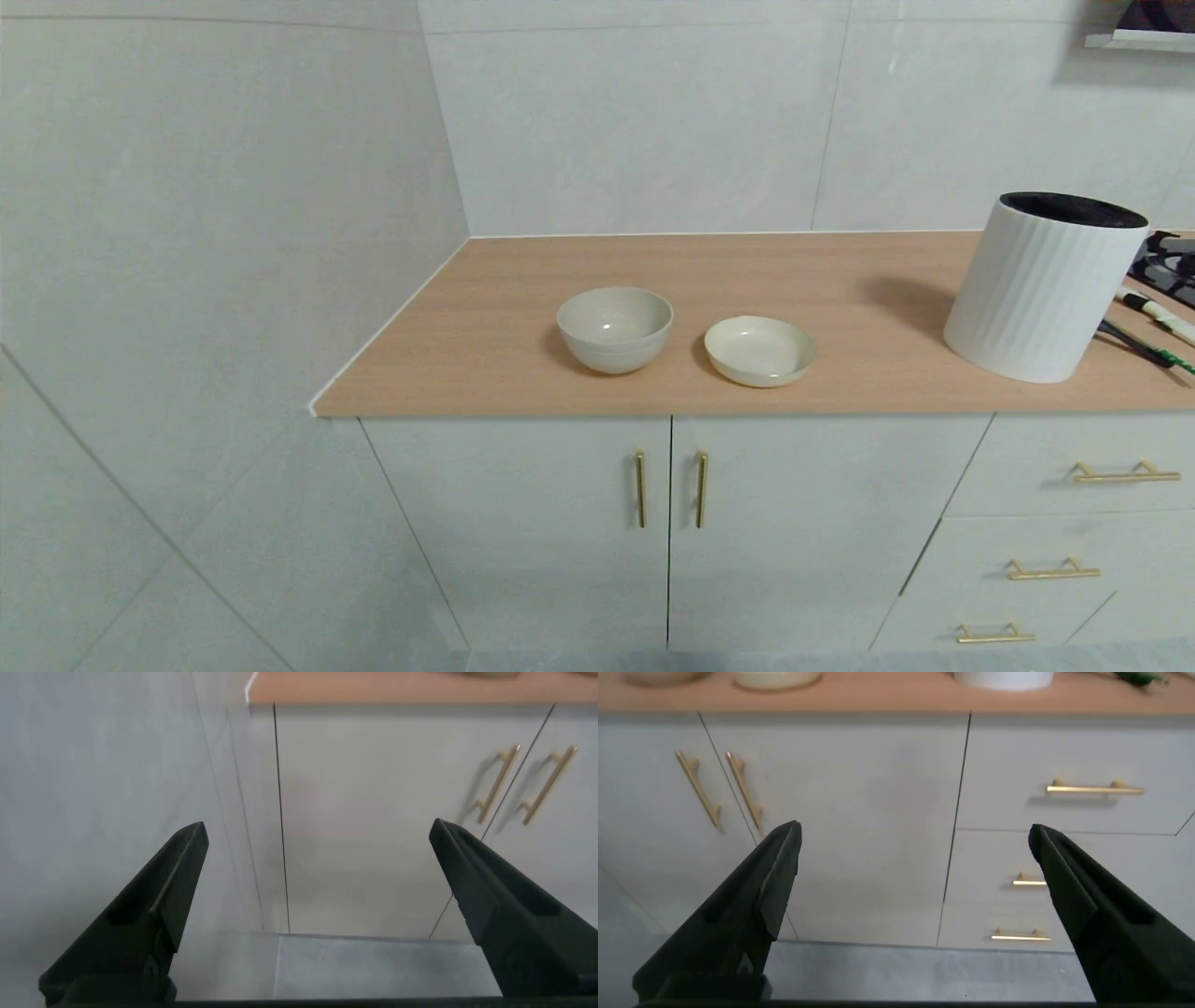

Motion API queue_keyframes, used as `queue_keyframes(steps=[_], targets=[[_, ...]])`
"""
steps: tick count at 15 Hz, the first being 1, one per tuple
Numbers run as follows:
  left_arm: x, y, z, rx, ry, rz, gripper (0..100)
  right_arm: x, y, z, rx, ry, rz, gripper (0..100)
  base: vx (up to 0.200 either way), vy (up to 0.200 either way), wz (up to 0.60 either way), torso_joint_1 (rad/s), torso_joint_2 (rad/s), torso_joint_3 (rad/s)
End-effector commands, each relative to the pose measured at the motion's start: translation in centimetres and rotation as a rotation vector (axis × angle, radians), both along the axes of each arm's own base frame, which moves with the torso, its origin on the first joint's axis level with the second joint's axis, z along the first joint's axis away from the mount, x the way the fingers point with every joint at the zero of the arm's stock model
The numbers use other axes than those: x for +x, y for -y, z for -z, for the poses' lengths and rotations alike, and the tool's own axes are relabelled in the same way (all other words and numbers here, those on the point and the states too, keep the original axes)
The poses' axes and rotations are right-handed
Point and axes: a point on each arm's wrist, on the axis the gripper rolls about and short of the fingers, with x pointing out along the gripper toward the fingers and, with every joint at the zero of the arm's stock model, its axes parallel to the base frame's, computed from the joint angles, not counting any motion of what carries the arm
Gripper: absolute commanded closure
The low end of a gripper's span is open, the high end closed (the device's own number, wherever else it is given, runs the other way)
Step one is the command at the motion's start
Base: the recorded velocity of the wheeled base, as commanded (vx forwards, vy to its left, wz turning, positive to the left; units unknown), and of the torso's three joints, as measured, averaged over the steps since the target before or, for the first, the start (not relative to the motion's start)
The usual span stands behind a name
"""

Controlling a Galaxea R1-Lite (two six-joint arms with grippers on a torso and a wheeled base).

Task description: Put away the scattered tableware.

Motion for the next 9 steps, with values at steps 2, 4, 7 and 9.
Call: queue_keyframes(steps=[2,4,7,9], targets=[[0.00,0.00,0.00,0.000,0.000,-0.001,0,0.01,0.00,0.00,0.000,-0.001,-0.001,0,0.000,0.000,0.00,-0.208,0.52,0.293],[0.00,0.00,0.00,0.000,0.000,-0.001,0,0.01,0.00,0.00,0.000,-0.001,-0.001,0,0.000,0.000,0.00,-0.207,0.50,0.293],[0.00,0.00,0.00,0.000,0.000,-0.001,0,0.01,0.00,0.00,0.000,-0.001,-0.001,0,0.000,0.000,0.00,-0.190,0.49,0.287],[0.00,0.00,0.00,0.000,0.000,-0.001,0,0.01,0.00,0.00,0.000,-0.001,-0.001,0,0.000,0.000,0.00,-0.176,0.48,0.288]])
